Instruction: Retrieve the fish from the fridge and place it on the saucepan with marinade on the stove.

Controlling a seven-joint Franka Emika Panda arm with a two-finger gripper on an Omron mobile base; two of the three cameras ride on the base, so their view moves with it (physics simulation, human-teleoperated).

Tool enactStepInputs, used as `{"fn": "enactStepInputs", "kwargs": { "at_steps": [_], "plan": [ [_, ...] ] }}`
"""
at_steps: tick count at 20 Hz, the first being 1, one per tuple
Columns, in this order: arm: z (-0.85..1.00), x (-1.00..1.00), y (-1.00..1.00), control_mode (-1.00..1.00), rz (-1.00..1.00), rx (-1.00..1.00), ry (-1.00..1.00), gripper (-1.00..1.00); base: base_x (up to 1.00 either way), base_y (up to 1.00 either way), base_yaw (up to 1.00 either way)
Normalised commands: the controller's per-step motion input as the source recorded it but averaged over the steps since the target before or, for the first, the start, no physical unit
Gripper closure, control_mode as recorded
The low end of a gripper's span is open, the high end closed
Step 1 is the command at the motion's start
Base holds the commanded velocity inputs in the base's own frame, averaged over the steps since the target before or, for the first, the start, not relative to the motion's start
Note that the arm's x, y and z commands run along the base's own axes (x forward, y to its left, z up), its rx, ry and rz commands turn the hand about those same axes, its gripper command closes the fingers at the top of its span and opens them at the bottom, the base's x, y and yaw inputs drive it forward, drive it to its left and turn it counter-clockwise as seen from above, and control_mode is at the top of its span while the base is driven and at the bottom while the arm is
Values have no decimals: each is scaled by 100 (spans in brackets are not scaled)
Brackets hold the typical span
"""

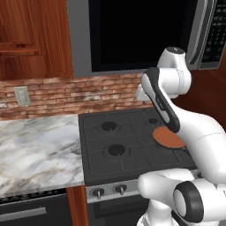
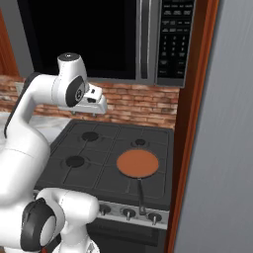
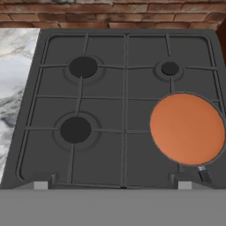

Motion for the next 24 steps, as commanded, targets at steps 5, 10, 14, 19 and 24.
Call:
{"fn": "enactStepInputs", "kwargs": {
  "at_steps": [5,10,14,19,24],
  "plan": [
    [0,0,0,100,0,0,0,-100,-88,3,0],
    [0,0,0,100,0,0,0,-100,-100,3,-3],
    [0,0,0,100,0,0,0,-100,-98,9,3],
    [0,0,0,100,0,0,0,-100,-22,29,86],
    [0,0,0,100,0,0,0,-100,-10,6,100]
  ]
}}
